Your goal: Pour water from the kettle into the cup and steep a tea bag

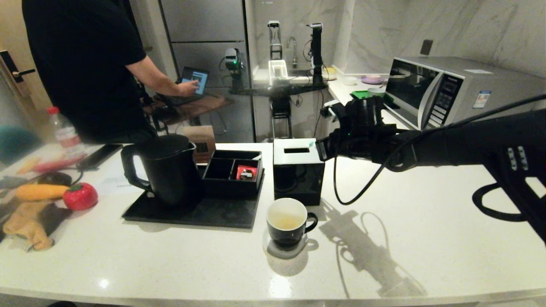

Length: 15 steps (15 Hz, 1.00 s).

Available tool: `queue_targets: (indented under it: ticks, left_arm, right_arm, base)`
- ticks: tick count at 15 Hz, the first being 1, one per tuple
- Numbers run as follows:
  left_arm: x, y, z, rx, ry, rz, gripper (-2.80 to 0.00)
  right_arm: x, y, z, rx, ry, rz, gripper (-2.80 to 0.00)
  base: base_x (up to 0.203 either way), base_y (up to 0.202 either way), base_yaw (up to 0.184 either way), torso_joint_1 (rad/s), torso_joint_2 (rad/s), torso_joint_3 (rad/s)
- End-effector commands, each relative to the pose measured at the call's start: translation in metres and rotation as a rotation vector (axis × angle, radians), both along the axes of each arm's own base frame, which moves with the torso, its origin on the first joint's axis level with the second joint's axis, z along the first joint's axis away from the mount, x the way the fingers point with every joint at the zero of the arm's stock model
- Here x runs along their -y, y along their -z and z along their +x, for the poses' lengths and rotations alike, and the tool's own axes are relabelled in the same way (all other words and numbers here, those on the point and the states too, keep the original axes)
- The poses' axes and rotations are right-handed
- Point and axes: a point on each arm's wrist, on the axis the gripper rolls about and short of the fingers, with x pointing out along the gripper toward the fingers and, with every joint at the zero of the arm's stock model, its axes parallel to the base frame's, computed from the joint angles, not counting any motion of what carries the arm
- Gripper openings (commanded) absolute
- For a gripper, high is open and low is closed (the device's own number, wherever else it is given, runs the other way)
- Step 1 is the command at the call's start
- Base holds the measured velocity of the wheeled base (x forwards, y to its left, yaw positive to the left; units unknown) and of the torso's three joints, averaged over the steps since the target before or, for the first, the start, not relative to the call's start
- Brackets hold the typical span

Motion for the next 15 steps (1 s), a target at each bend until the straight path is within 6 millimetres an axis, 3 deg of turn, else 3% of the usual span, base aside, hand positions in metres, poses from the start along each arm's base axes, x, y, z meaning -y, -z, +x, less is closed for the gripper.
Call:
queue_targets:
  ticks: [1,15]
  left_arm:
    - [0.000,0.000,0.000,0.001,0.000,-0.001,-2.80]
    - [0.000,0.000,0.000,0.001,0.000,-0.001,-2.80]
  right_arm:
    - [0.000,0.002,0.001,-0.002,-0.002,-0.002,-2.80]
    - [-0.014,0.002,-0.002,0.024,-0.032,0.008,-2.80]
  base:
    - [0.000,0.000,0.000,0.000,0.00,0.000]
    - [0.000,0.000,0.000,0.000,0.00,0.000]
